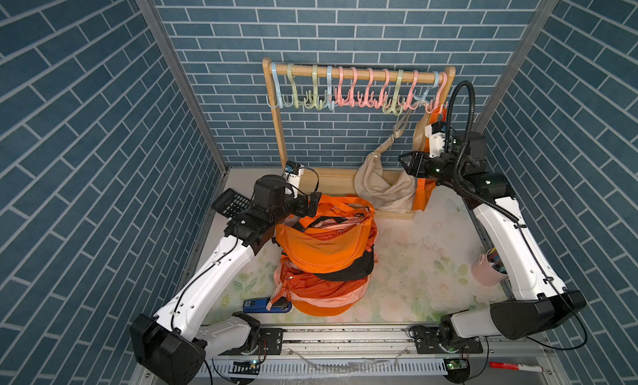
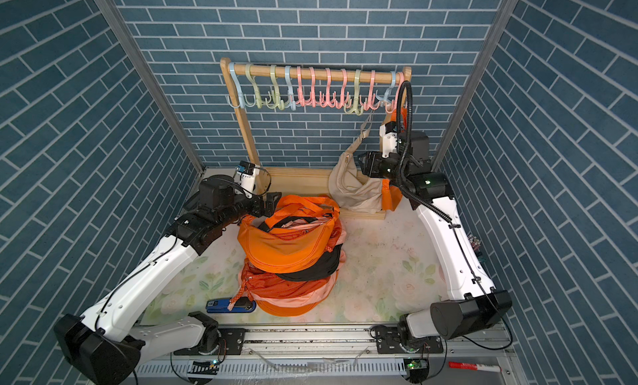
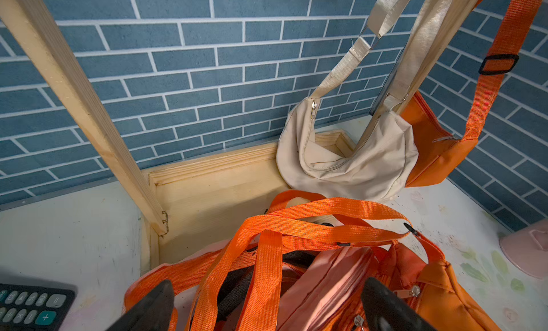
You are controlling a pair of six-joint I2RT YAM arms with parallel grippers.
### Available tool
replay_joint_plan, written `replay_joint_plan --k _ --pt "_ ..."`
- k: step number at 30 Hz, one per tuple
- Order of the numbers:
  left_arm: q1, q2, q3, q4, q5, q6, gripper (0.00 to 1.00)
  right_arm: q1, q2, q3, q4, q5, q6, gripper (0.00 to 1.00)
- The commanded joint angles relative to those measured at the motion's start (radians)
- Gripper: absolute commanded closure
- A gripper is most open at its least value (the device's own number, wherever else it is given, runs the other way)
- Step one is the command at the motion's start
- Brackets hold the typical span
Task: Take the bag off the hook
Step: Pick up the bag from the hook.
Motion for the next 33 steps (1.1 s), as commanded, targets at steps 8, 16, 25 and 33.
replay_joint_plan --k 8,16,25,33 --pt "0.002 -0.017 -0.008 0.004 -0.002 0.007 0.01 -0.011 0.251 0.189 -0.008 0.184 -0.033 0.24" --pt "0.002 -0.027 -0.008 0.001 -0.006 0.02 0.01 -0.063 0.377 0.328 -0.071 0.288 -0.008 0.22" --pt "0.002 -0.025 -0.008 0.0 -0.013 0.028 0.01 -0.083 0.436 0.367 -0.06 0.329 0.006 0.22" --pt "0.002 -0.02 -0.008 0.0 -0.013 0.027 0.01 -0.083 0.466 0.375 -0.023 0.379 0.025 0.22"
